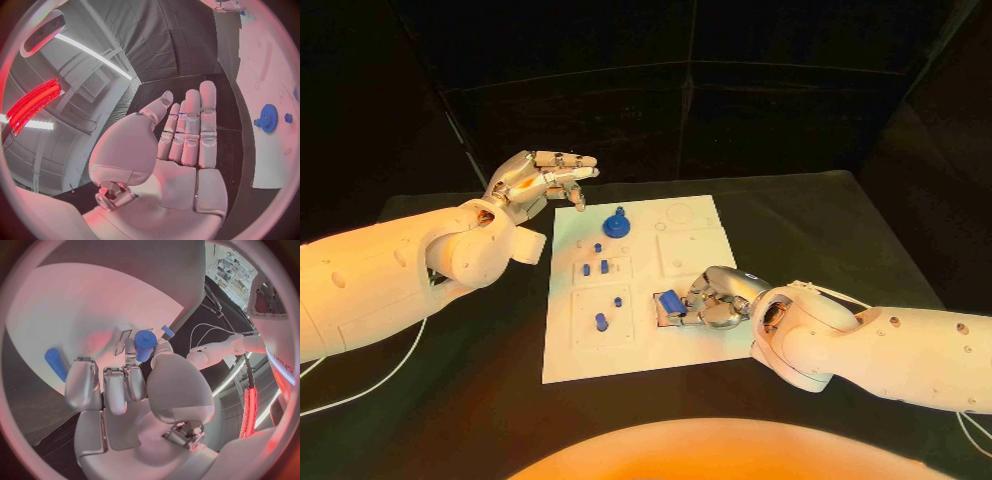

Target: Assemble the parts on the task board

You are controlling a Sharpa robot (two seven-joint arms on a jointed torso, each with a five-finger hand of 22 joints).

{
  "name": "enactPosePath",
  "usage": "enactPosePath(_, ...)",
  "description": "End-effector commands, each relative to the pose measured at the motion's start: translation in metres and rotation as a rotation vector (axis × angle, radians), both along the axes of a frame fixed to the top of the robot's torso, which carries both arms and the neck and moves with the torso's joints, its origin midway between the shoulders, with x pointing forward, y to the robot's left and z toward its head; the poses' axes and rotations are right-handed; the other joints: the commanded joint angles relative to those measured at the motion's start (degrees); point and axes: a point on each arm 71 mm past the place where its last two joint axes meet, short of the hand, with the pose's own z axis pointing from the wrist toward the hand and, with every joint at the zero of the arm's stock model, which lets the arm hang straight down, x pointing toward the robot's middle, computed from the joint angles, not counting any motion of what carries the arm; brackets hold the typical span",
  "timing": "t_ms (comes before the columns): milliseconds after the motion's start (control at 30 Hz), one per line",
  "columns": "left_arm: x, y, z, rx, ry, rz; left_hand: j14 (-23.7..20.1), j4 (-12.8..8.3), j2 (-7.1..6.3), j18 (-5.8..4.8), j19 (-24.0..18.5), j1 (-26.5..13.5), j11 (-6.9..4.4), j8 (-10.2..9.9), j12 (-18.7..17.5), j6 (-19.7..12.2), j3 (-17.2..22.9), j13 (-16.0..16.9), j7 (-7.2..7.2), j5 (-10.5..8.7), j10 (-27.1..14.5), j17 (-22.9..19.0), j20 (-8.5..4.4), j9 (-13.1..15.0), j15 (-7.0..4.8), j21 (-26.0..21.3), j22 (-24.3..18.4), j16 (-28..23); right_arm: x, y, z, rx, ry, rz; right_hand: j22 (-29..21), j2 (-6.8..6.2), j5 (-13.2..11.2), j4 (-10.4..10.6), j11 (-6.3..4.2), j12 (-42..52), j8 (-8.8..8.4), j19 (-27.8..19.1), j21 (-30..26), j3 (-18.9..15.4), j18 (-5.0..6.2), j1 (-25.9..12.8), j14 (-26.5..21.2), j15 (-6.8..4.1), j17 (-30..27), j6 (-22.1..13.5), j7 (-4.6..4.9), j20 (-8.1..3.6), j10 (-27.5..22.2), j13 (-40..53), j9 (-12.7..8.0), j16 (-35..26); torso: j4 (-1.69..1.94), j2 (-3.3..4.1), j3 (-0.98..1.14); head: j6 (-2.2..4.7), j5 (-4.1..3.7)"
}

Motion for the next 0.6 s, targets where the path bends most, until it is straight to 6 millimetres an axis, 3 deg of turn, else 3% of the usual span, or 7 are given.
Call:
enactPosePath(33,-0.0008,-0.0019,0.0008,-0.009,0.002,-0.020,-0.4,0.0,-0.07,0.84,0.5,-0.6,-0.02,0.2,0.4,-0.2,-0.3,0.1,-0.21,0.25,-0.5,-0.1,-0.02,0.0,0.05,-0.3,-0.1,0.2,0.0003,-0.0024,-0.0037,-0.033,0.032,-0.023,0.1,-0.08,0.1,0.2,-0.53,-0.3,0.19,0.0,0.2,-0.6,-0.85,-0.8,4.4,-0.39,6.9,0.7,-0.11,-0.49,-0.1,3.1,0.0,0.2,-0.03,0.00,0.00,-0.06,0.05)
enactPosePath(133,-0.0008,-0.0020,0.0007,-0.009,0.004,-0.022,-0.4,0.0,-0.09,0.84,0.6,-0.5,-0.03,0.2,0.4,-0.2,-0.3,0.1,-0.22,0.25,-0.5,-0.1,-0.02,0.0,0.04,-0.3,-0.1,0.2,0.0011,-0.0022,-0.0034,-0.030,0.024,-0.034,0.1,-0.10,-0.6,0.2,-0.63,-0.3,0.22,0.0,0.2,-1.5,-0.85,-2.2,4.4,-0.48,6.9,0.9,-0.22,-0.61,-0.1,3.2,0.1,0.2,-0.02,0.03,0.01,-0.07,0.11)
enactPosePath(300,-0.0009,-0.0018,0.0006,-0.008,0.005,-0.022,-0.4,-0.1,-0.08,0.85,0.6,-0.4,-0.05,0.2,0.4,-0.2,-0.2,0.1,-0.23,0.26,-0.5,-0.1,-0.03,0.0,0.02,-0.3,-0.1,0.2,0.0014,0.0016,-0.0025,-0.017,0.013,-0.025,-0.1,-0.11,-9.9,0.2,-0.69,-0.6,0.17,-0.1,0.1,-3.7,-0.84,-6.2,4.4,-0.57,6.8,0.9,-0.29,-0.75,-0.1,3.2,0.4,0.2,-0.19,0.02,0.00,-0.13,0.19)
enactPosePath(400,-0.0010,-0.0019,0.0006,-0.009,0.005,-0.023,-0.4,-0.1,-0.08,0.85,0.6,-0.4,-0.05,0.2,0.4,-0.2,-0.2,0.1,-0.23,0.26,-0.5,-0.1,-0.03,0.0,0.02,-0.3,-0.1,0.2,0.0017,0.0037,-0.0015,-0.007,0.000,-0.017,-0.2,-1.57,-15.2,0.5,-0.62,-0.7,0.15,-0.2,0.0,-3.7,-0.81,-9.0,4.4,-0.52,6.8,0.7,-0.24,-0.71,-0.1,3.3,0.6,0.1,-0.13,0.04,-0.03,-0.15,0.02)
enactPosePath(600,-0.0011,-0.0013,0.0006,-0.008,0.006,-0.023,-0.4,-0.1,-0.08,0.85,0.6,-0.4,-0.05,0.2,0.4,-0.2,-0.2,0.1,-0.23,0.26,-0.5,-0.1,-0.03,0.0,0.02,-0.3,-0.1,0.2,0.0022,0.0055,0.0000,0.009,-0.020,-0.016,-0.1,-3.73,-17.4,0.6,-0.61,-0.9,0.18,-0.1,0.0,-1.4,-0.82,-12.1,4.4,-0.50,6.9,0.6,-0.21,-0.67,-0.1,3.4,0.9,0.1,0.03,0.04,0.00,-0.20,0.04)
